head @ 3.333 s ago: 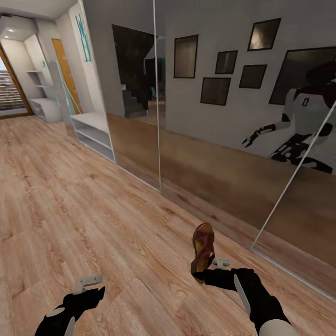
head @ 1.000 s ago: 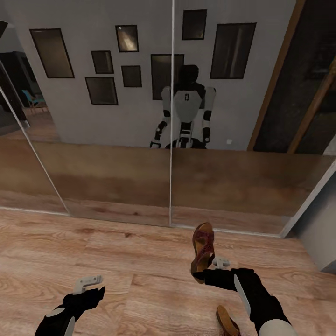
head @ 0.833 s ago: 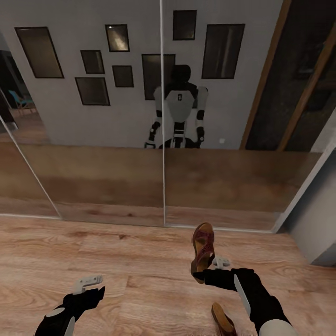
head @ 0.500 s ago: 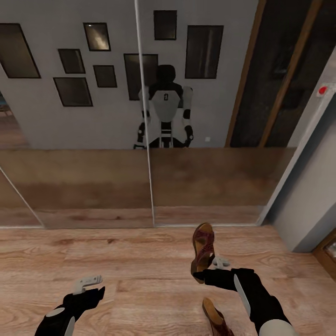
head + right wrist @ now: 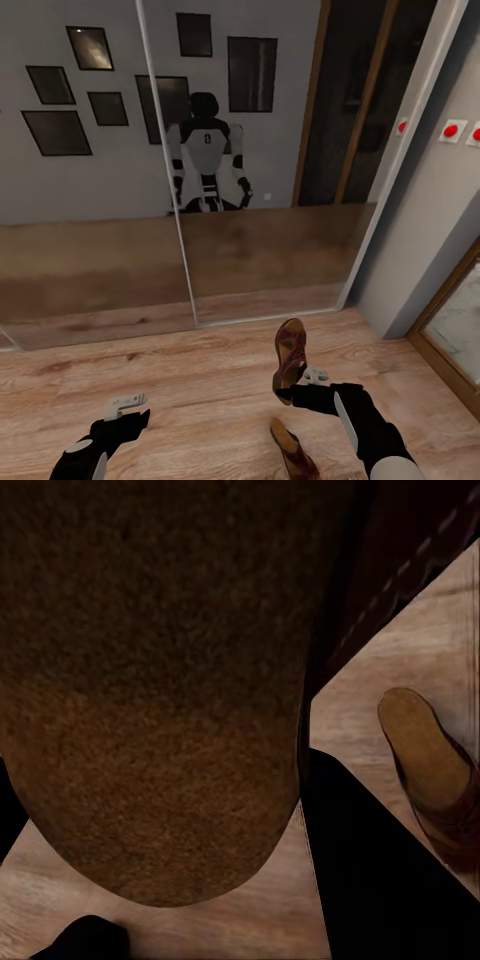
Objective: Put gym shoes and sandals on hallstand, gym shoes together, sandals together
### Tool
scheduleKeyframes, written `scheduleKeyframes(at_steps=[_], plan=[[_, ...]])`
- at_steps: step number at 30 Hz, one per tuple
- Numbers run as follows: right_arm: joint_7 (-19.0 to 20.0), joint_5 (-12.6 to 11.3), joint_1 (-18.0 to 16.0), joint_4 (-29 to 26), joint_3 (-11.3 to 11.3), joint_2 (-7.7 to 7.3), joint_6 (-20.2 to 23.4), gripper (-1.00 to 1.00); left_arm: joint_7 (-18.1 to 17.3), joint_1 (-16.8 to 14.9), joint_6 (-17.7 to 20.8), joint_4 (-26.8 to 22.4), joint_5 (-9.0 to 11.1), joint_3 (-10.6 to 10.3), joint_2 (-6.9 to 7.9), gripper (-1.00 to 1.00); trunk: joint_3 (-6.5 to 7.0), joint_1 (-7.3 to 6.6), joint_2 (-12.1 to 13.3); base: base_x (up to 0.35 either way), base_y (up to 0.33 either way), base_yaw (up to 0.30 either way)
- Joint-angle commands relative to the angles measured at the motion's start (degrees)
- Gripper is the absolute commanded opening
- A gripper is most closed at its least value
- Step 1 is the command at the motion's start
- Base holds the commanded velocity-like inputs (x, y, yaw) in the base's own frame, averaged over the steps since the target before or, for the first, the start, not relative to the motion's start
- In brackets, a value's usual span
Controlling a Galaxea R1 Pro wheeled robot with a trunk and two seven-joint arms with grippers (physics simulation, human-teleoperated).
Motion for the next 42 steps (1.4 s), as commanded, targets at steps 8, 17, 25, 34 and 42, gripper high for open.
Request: scheduleKeyframes(at_steps=[8, 17, 25, 34, 42], plan=[[-0.11, -0.26, 0.00, -0.01, 0.00, 0.00, 0.10, -1.00, 0.00, 0.04, 0.00, 0.00, 0.01, 0.00, 0.00, 1.00, 0.00, 0.00, 0.00, 0.000, 0.000, -0.285], [-0.11, -0.26, 0.00, -0.01, 0.00, 0.00, 0.10, -1.00, 0.00, 0.03, 0.00, 0.00, 0.01, 0.00, 0.00, 1.00, 0.00, 0.00, 0.00, 0.000, 0.000, -0.271], [0.00, -0.26, 0.00, -0.01, -0.05, -0.12, 0.10, -1.00, 0.00, 0.07, 0.00, 0.01, 0.01, -0.02, 0.00, 1.00, 0.00, 0.00, 0.00, 0.000, 0.000, -0.071], [0.06, -0.26, 0.00, -0.01, -0.03, -0.15, 0.10, -1.00, 0.00, 0.06, 0.00, 0.02, 0.01, 0.00, 0.00, 1.00, 0.00, 0.00, 0.00, 0.000, 0.000, -0.002], [0.03, -0.26, 0.00, -0.01, -0.05, -0.11, 0.10, -1.00, 0.00, 0.07, 0.00, 0.04, 0.06, 0.00, 0.00, 1.00, 0.00, 0.00, 0.00, 0.000, 0.000, 0.000]])
